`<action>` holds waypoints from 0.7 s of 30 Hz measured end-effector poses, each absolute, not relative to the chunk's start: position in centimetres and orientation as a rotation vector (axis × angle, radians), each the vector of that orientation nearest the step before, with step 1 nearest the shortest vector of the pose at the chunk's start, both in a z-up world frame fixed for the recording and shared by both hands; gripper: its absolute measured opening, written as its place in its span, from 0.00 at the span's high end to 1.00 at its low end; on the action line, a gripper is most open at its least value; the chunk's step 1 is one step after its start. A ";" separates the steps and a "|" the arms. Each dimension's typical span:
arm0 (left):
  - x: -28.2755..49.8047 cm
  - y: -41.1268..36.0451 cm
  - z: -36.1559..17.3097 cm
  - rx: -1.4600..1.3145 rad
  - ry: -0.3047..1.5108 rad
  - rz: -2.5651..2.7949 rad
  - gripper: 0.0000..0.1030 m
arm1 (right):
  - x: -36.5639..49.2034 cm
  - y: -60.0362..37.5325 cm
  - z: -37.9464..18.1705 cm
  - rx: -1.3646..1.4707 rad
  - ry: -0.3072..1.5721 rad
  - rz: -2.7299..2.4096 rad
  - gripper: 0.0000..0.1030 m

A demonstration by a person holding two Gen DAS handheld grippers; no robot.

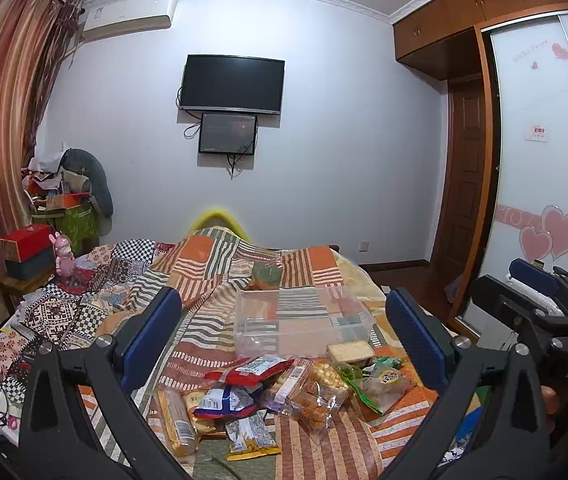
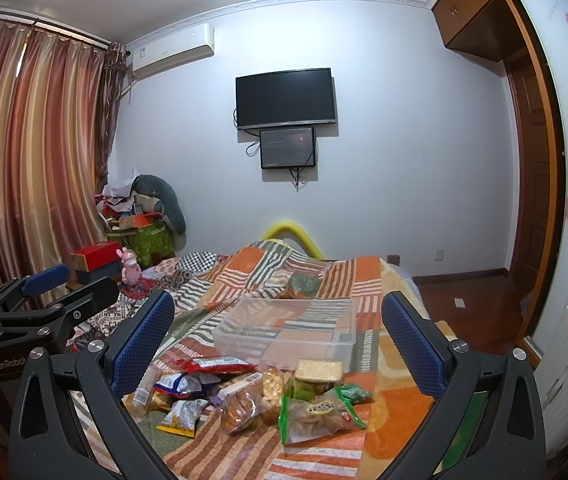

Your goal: Organize snacks

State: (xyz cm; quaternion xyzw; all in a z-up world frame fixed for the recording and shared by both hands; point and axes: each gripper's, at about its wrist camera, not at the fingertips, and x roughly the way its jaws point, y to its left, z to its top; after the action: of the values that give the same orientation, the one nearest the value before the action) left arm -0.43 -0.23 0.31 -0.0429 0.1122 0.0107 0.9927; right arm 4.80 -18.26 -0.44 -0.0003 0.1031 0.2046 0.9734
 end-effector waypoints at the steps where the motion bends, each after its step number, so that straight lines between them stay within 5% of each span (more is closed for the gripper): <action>1: -0.4 -0.2 0.3 -0.087 0.225 0.021 0.00 | 4.8 -18.3 -0.4 0.000 0.208 0.413 0.00; 21: -0.4 -0.2 0.1 -0.089 0.224 0.014 0.00 | 4.9 -18.3 -0.4 0.009 0.206 0.411 0.00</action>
State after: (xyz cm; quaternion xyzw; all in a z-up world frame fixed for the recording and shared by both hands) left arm -0.38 -0.23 0.11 -0.0445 0.1119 0.0071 0.9927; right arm 4.92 -18.29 -0.45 0.0043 0.1022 0.2039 0.9736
